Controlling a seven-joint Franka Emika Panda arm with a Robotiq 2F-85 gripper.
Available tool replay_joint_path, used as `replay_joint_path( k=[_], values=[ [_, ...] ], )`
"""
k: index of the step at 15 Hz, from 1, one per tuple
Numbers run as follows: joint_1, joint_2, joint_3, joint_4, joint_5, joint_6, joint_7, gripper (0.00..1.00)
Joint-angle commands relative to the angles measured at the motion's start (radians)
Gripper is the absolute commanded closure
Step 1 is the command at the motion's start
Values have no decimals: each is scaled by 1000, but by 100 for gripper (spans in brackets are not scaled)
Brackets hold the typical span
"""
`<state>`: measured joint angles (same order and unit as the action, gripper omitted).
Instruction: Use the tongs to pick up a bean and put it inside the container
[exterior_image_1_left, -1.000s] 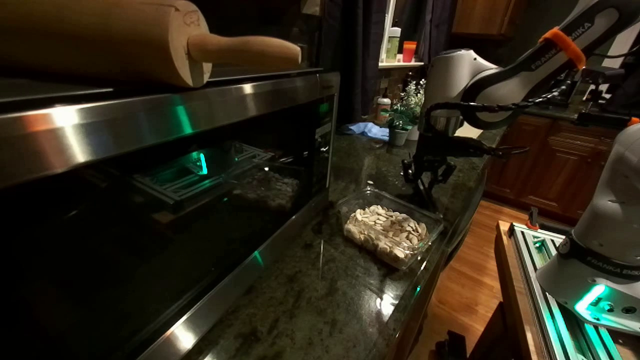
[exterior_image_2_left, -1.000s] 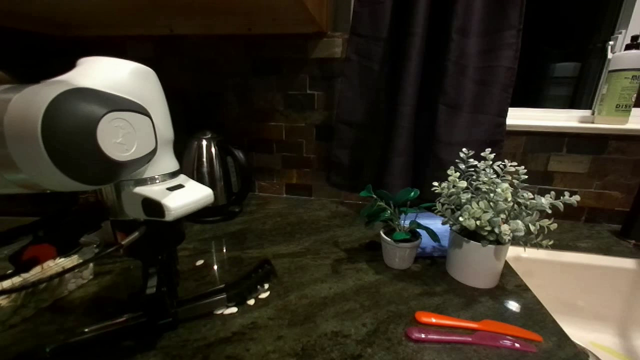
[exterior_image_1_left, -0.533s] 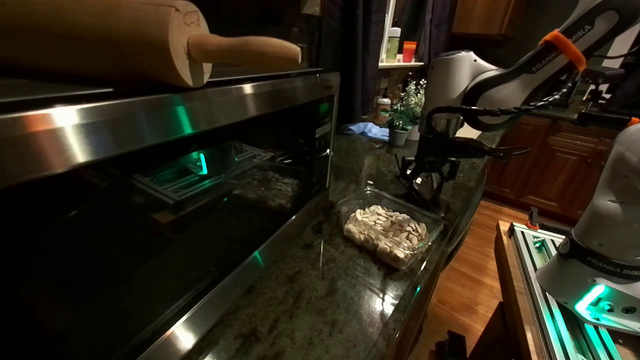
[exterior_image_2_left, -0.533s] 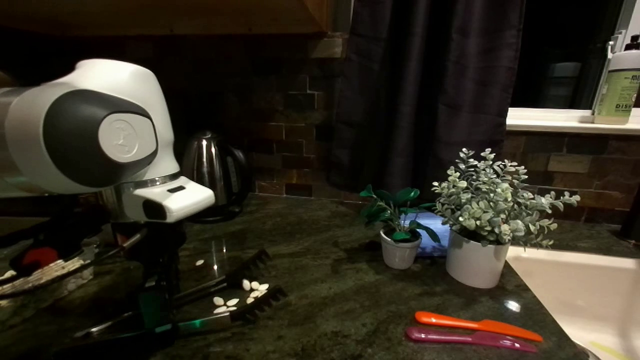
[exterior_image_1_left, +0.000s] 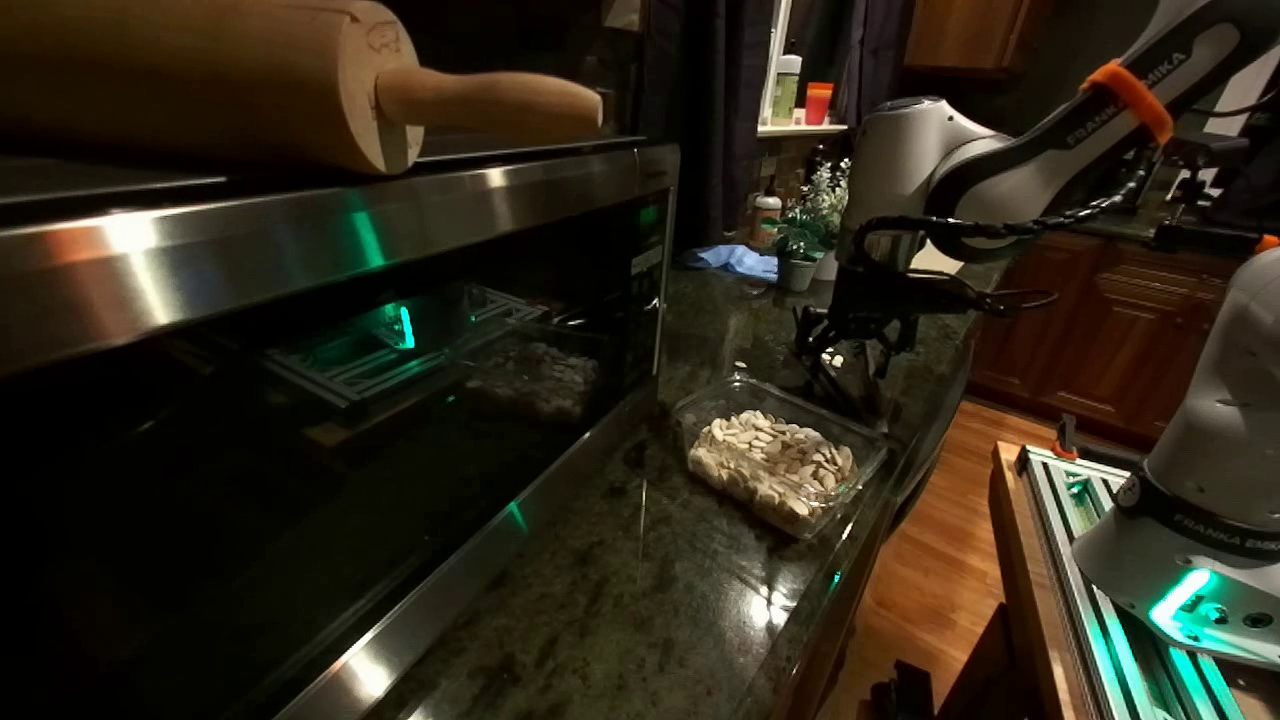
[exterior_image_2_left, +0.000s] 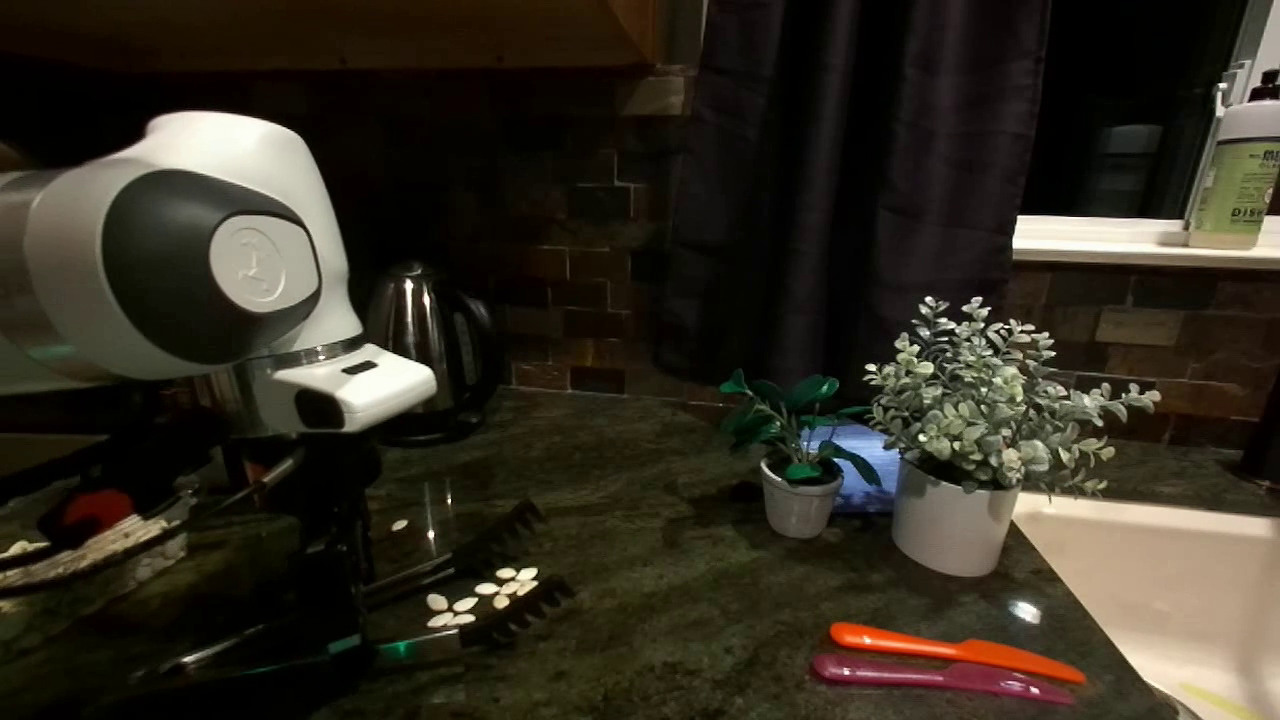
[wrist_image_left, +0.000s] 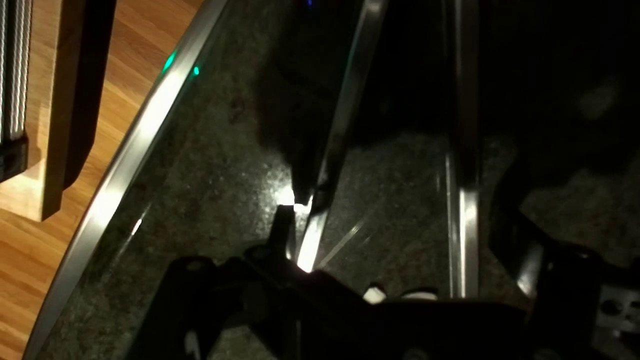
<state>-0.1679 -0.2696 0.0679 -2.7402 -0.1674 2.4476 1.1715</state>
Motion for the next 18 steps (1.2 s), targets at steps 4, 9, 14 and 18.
replay_joint_path(
  k=[4,9,14,18],
  values=[
    [-55,0,0,-13,-139,73,88,0],
    [-69,15,1,-7,-181,97,121,0],
    [-67,23,-3,-8,-188,103,130,14],
    [-66,8,-5,-24,-187,104,126,38]
  ],
)
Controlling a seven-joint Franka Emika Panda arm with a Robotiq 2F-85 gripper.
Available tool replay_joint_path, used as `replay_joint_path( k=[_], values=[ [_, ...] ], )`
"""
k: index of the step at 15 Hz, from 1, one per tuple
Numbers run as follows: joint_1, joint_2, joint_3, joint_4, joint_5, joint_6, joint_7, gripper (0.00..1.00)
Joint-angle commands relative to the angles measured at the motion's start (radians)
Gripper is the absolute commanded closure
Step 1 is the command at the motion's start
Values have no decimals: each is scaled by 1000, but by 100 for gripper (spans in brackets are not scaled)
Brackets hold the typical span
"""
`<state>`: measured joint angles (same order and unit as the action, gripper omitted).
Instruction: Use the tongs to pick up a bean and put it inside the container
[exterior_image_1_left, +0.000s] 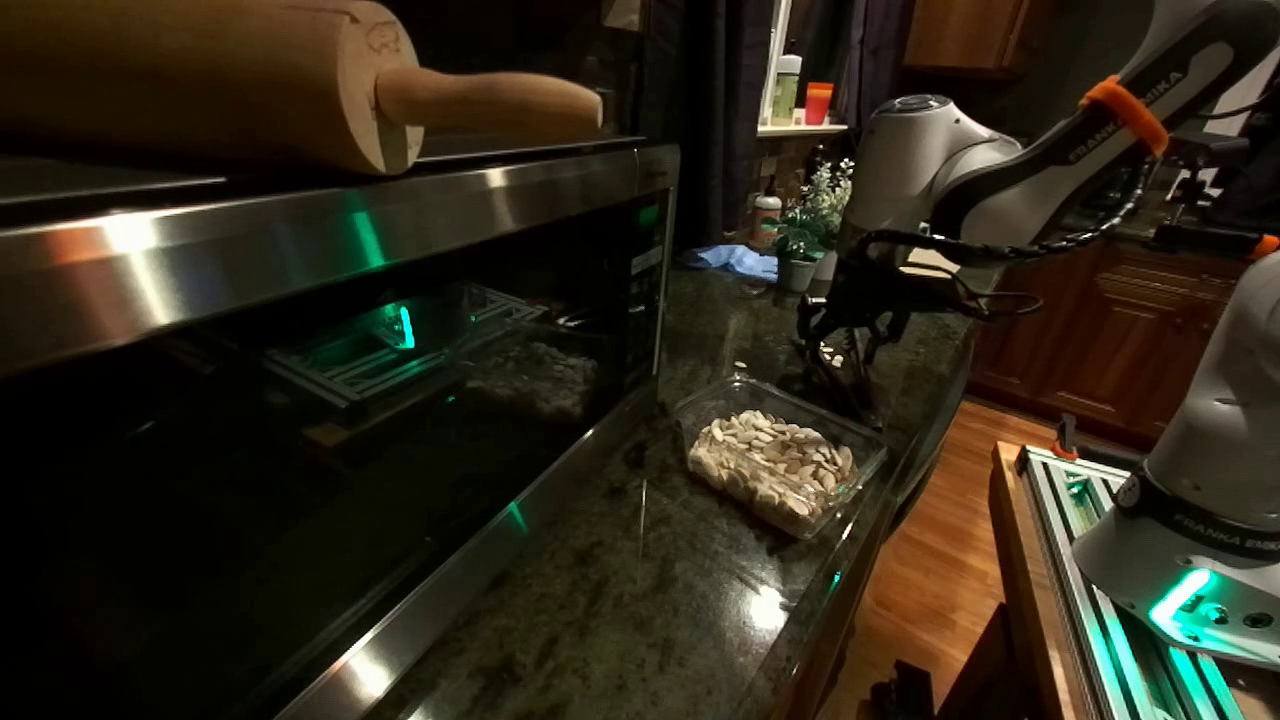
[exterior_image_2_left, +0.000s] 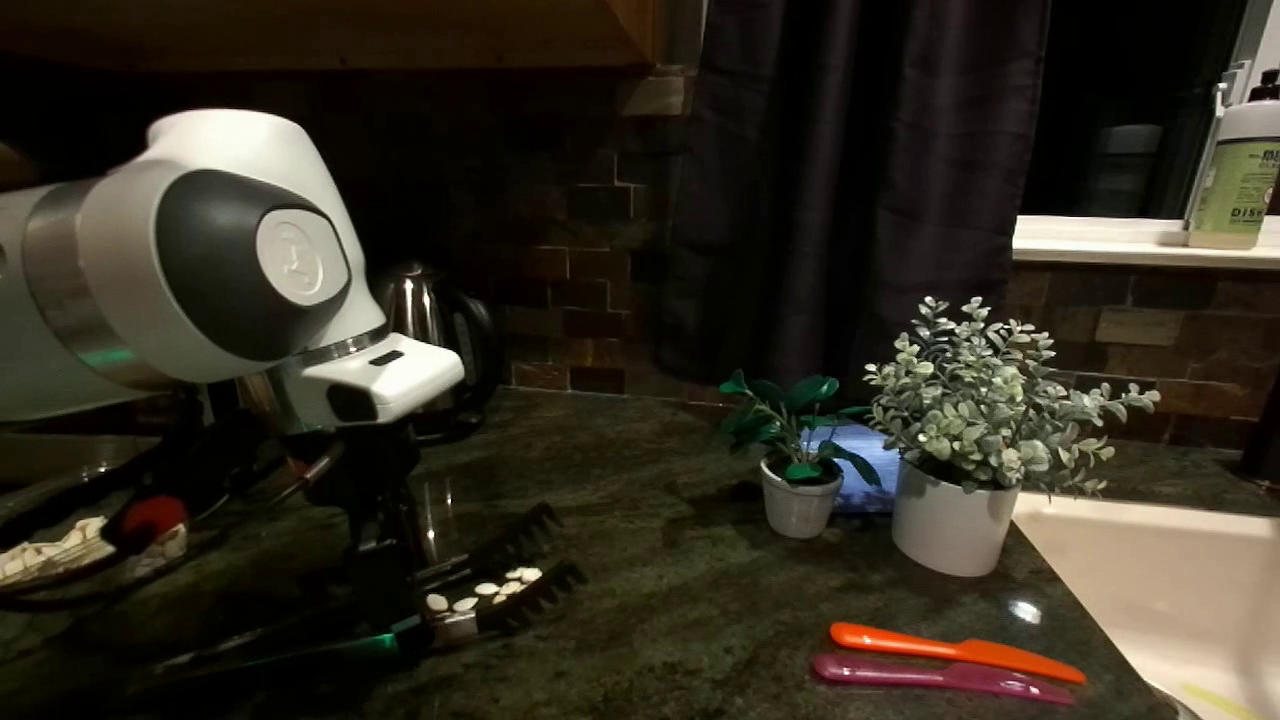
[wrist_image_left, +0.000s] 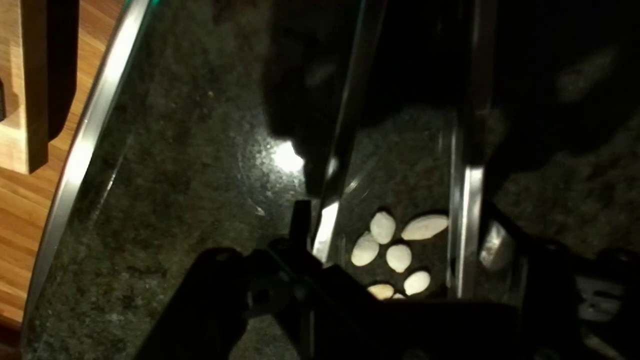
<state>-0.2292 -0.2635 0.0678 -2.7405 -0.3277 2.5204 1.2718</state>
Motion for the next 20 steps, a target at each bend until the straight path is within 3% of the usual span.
replay_joint_path(
  k=[1,4,6,7,9,10,12,20],
  values=[
    [-4,2,-4,-21,-26,30,24,44],
    [-5,-1,-3,-18,-23,28,20,59],
    [-4,0,-4,-17,-21,27,18,61],
    [-3,1,-4,-16,-19,27,16,70],
    [-2,-1,-5,-18,-18,28,15,75],
    [-2,-4,-5,-21,-16,29,13,86],
    [2,-6,-5,-18,-10,26,10,93],
    [23,-43,2,-15,25,-26,9,93]
  ],
)
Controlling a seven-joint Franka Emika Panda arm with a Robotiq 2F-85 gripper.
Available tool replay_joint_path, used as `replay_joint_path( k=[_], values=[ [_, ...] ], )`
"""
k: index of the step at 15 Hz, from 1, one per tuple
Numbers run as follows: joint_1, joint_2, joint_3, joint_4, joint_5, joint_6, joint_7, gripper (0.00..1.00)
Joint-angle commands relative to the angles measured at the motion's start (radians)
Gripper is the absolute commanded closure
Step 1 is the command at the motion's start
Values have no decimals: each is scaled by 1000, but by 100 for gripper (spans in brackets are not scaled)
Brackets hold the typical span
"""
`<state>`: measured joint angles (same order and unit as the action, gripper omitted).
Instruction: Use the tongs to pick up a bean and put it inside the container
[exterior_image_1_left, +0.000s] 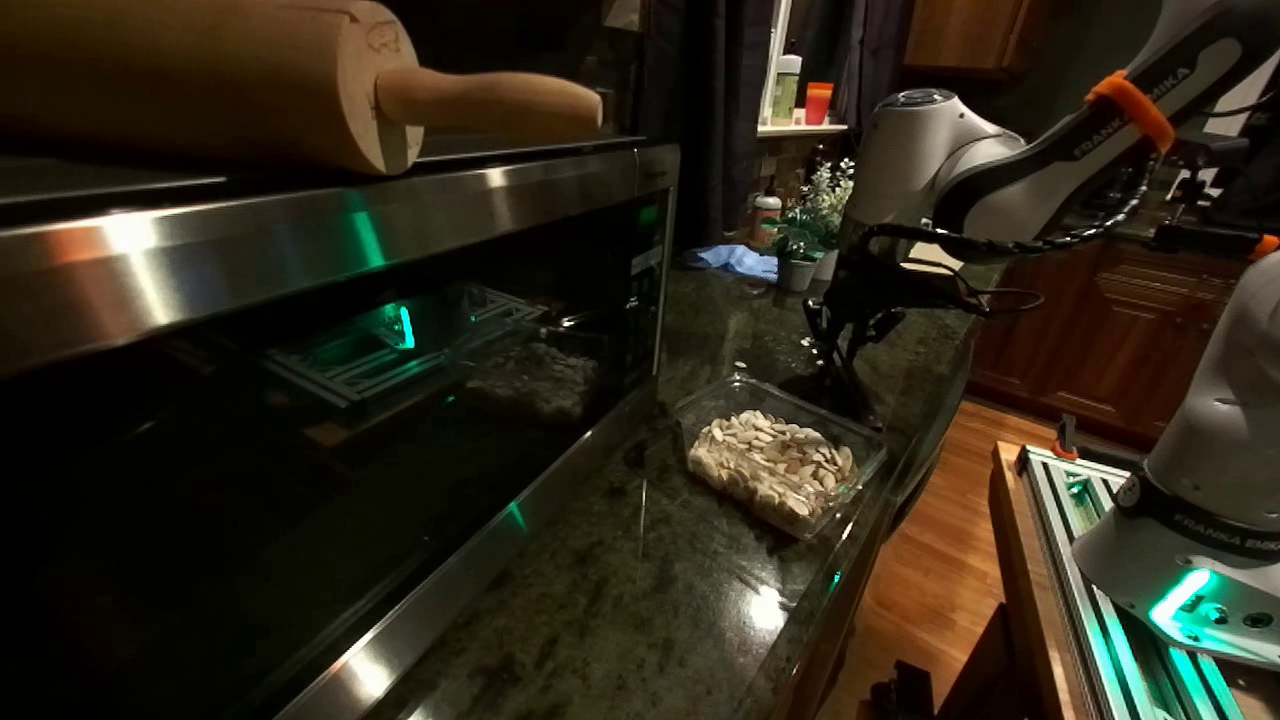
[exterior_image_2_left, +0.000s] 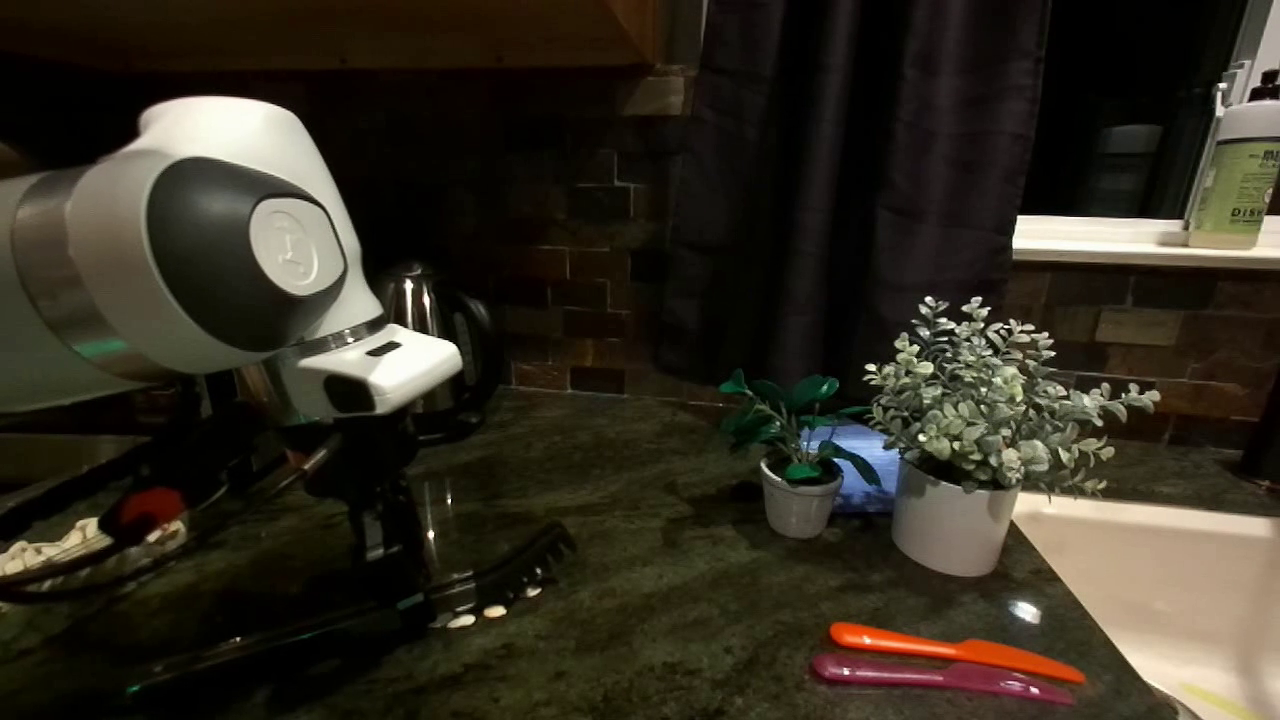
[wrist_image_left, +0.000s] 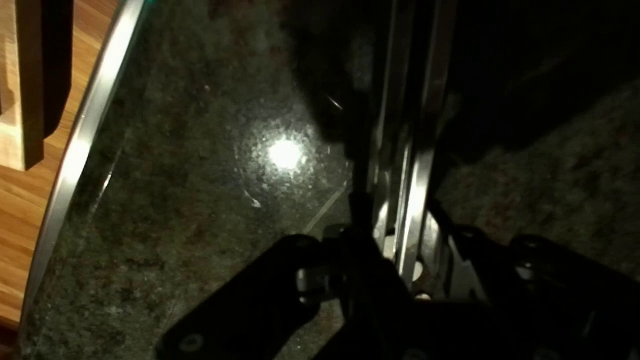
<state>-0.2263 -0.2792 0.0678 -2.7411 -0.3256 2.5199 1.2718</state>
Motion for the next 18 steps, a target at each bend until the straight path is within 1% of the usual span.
replay_joint_path(
  k=[1,9,13,16,18],
  values=[
    [23,-31,5,-11,26,-35,11,93],
    [57,-98,25,-11,72,-158,26,93],
    [72,-118,29,-9,102,-198,25,93],
    [88,-168,37,-9,142,-241,33,93],
    [102,-230,48,-20,169,-299,40,93]
  ],
)
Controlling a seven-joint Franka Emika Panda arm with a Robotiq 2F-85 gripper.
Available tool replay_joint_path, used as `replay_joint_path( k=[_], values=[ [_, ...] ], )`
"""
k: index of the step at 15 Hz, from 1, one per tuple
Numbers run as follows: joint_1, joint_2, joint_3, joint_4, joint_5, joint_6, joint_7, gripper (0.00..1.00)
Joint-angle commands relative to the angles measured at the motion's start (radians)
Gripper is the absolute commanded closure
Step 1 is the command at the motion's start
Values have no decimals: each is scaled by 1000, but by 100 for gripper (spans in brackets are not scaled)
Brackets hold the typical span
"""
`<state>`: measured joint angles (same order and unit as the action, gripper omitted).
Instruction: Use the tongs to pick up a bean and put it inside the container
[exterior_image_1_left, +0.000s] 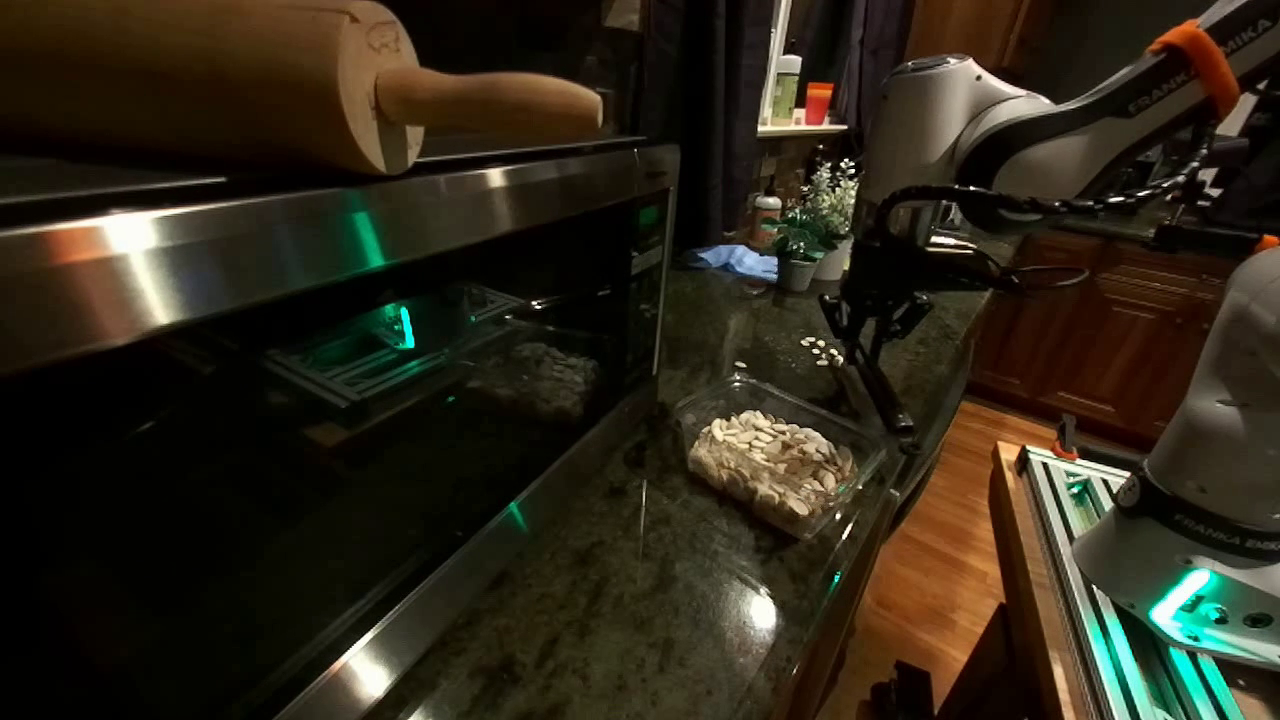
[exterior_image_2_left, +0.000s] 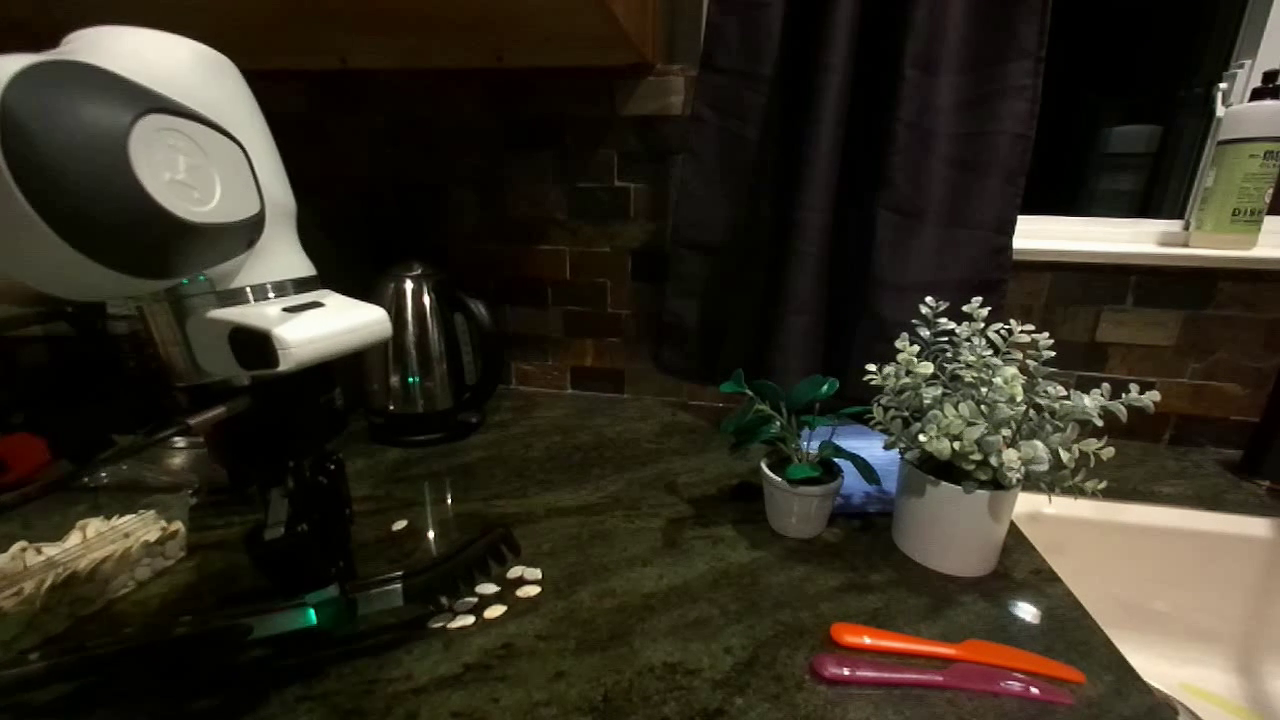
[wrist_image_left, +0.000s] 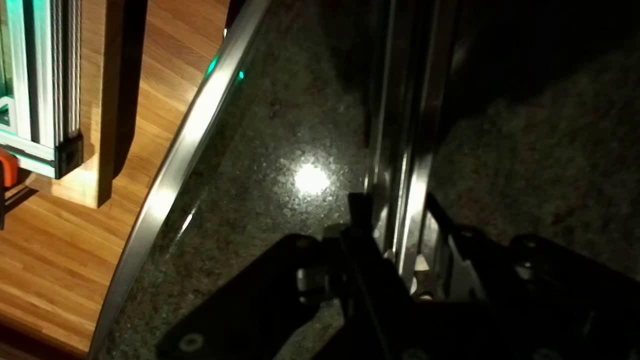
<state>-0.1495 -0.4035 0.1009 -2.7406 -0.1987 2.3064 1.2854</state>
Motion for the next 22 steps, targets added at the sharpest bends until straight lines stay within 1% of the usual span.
replay_joint_path(
  k=[1,5,8,11,14,18,22],
  values=[
    [34,-136,20,-22,53,-120,25,93],
    [74,-245,47,-18,64,-243,-8,93],
    [127,-314,60,-18,76,-292,-79,93],
    [199,-373,58,-15,123,-315,-203,93],
    [254,-409,66,-13,163,-342,-339,93],
    [302,-419,97,-8,177,-364,-510,93],
    [326,-392,130,-4,163,-332,-683,93]
  ],
)
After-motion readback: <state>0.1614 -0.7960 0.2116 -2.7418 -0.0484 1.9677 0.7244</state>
